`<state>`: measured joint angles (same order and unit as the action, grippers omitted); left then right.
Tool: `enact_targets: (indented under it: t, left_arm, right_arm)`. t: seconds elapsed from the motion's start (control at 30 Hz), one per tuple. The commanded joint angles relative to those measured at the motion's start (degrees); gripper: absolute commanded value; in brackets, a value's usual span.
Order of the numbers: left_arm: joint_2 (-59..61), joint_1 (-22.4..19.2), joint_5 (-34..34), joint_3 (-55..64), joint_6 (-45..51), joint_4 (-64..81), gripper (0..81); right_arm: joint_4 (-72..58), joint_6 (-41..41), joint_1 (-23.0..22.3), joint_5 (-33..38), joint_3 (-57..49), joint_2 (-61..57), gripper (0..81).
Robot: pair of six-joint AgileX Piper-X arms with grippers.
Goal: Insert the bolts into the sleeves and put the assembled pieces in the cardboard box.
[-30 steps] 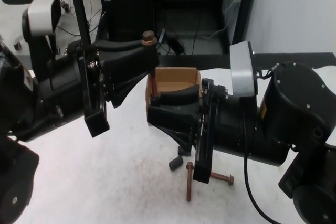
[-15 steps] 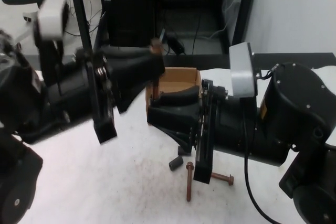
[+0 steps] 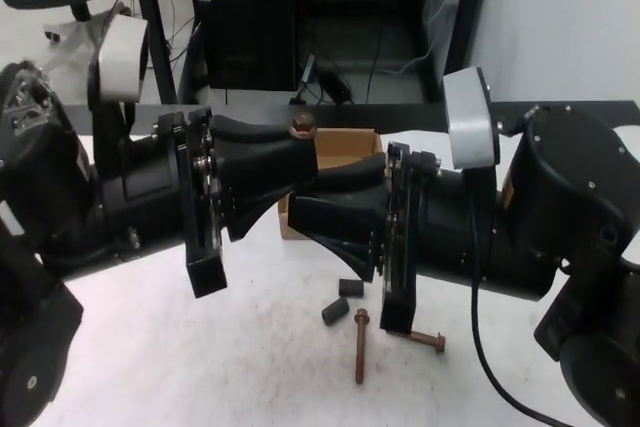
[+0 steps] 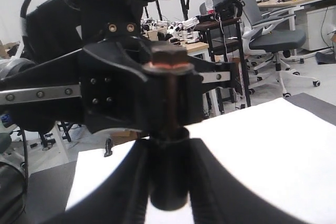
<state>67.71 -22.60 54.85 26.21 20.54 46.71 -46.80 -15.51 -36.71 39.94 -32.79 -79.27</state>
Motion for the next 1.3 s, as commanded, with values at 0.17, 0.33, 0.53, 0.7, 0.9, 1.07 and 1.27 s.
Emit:
enact_targets:
  t: [0.17,0.33,0.53,0.7,0.9,1.07,1.27]
  left_arm:
    - [-2.86,0.99,3.92,0.02,5.34,1.13,43.0]
    - [-3.93,0.99,3.89,0.02,8.23,1.13,49.4]
    - [-4.71,1.51,0.5,0.02,7.68,1.35,48.6]
    - [-5.18,5.25,-5.17,0.02,6.18,1.99,21.2]
    - [-5.18,8.44,-5.03,-0.09,1.52,-0.11,0.3]
    - [-5.18,8.42,-4.81,-0.12,1.52,-4.73,0.3]
    - [-5.18,8.42,-3.96,-0.83,1.52,-5.69,0.3]
  right_arm:
    - [-1.8,-0.4,1.44,-2.24,-1.16,0.61,0.8]
    - [-1.39,-0.4,1.44,-2.24,-1.16,0.61,0.8]
    - [3.23,1.25,1.44,-3.31,-1.16,0.61,0.8]
    - [10.61,2.26,3.66,-7.74,-1.7,0.61,0.8]
    - [30.64,4.28,8.68,-17.68,-10.69,-1.7,0.8]
    - [42.64,8.51,10.36,-18.87,-23.33,-10.18,0.8]
    - [55.95,10.42,10.61,-21.48,-40.05,-24.86,0.8]
